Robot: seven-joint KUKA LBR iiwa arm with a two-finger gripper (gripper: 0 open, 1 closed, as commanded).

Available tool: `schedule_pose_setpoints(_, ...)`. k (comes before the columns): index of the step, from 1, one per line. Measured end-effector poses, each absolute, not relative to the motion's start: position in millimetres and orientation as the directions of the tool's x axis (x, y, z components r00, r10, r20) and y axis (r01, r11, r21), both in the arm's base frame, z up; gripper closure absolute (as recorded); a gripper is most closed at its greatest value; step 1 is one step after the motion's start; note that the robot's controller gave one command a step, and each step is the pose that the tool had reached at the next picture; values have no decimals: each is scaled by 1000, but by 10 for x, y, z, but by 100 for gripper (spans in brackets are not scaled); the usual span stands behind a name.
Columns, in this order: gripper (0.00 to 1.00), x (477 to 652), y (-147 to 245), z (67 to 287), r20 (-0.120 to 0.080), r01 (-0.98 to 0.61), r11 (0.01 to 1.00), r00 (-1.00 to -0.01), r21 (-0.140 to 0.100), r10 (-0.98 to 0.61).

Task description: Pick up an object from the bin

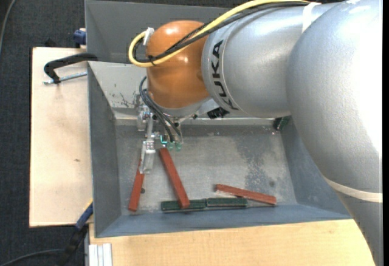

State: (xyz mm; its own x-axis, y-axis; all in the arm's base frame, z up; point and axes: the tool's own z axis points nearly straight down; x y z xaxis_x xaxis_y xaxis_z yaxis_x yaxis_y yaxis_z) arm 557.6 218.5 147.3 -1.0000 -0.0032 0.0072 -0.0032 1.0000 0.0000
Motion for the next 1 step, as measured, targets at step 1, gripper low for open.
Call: schedule_pose_setpoints(1,0,5338,1408,715,1,-504,864,-864,1,-504)
